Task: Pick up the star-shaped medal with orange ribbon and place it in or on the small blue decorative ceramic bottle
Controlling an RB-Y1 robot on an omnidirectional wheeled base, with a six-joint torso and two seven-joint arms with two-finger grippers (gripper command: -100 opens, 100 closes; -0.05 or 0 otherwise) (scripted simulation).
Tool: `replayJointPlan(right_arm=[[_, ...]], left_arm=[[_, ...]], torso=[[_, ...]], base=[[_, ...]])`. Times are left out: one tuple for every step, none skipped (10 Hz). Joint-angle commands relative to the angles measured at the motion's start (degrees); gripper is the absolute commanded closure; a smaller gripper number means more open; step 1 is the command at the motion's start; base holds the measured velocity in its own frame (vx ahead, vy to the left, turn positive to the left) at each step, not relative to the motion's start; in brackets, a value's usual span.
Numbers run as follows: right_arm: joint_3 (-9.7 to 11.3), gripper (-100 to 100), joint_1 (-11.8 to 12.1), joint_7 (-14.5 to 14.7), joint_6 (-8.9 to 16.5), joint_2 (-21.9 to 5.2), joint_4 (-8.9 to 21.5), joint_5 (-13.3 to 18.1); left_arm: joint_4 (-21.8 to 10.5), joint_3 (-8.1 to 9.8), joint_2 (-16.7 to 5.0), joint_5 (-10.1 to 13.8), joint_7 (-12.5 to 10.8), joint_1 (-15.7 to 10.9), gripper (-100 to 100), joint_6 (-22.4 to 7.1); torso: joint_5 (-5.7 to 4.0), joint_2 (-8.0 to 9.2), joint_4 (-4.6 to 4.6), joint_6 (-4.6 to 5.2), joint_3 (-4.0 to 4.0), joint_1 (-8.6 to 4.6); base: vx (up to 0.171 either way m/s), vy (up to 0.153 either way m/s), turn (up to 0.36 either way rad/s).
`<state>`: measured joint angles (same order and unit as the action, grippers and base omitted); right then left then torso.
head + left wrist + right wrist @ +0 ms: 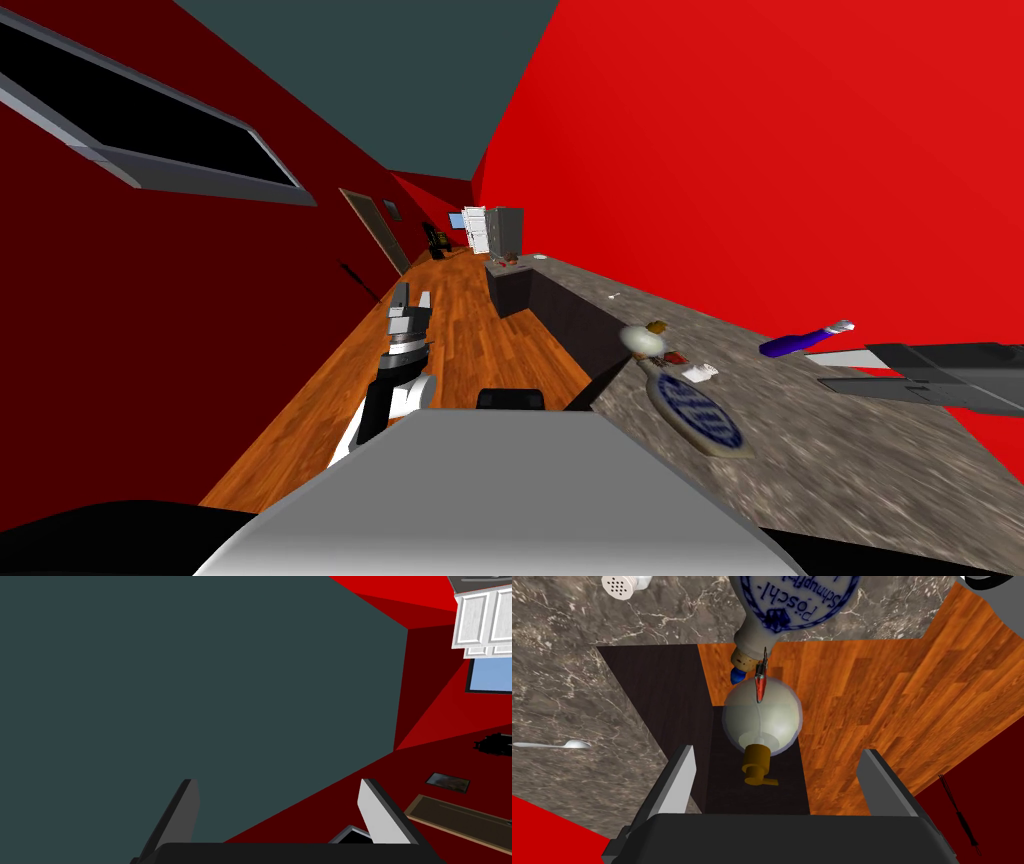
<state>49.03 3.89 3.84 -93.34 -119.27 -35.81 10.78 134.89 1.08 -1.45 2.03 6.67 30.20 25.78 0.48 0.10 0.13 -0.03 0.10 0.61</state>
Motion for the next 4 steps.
replayJointPlan(right_arm=[[0.0, 0, 0.0, 0.0, 0.0, 0.0, 0.0, 0.0], [0.0, 0, 0.0, 0.0, 0.0, 0.0, 0.0, 0.0], [0.0, 0, 0.0, 0.0, 0.0, 0.0, 0.0, 0.0], [0.0, 0, 0.0, 0.0, 0.0, 0.0, 0.0, 0.0]], left_arm=[[0.0, 0.00, 0.0, 0.0, 0.0, 0.0, 0, 0.0], [0.0, 0.00, 0.0, 0.0, 0.0, 0.0, 0, 0.0], [0.0, 0.00, 0.0, 0.0, 0.0, 0.0, 0, 0.0], [0.0, 0.00, 0.0, 0.0, 0.0, 0.0, 0, 0.0]], torso=[[0.00, 0.00, 0.00, 0.00, 0.00, 0.00], [0.00, 0.00, 0.00, 0.00, 0.00, 0.00], [0.00, 0.01, 0.00, 0.00, 0.00, 0.01], [0.00, 0.01, 0.00, 0.00, 0.01, 0.01]], base=[[0.000, 0.000, 0.000], [0.000, 0.000, 0.000], [0.000, 0.000, 0.000], [0.000, 0.000, 0.000]])
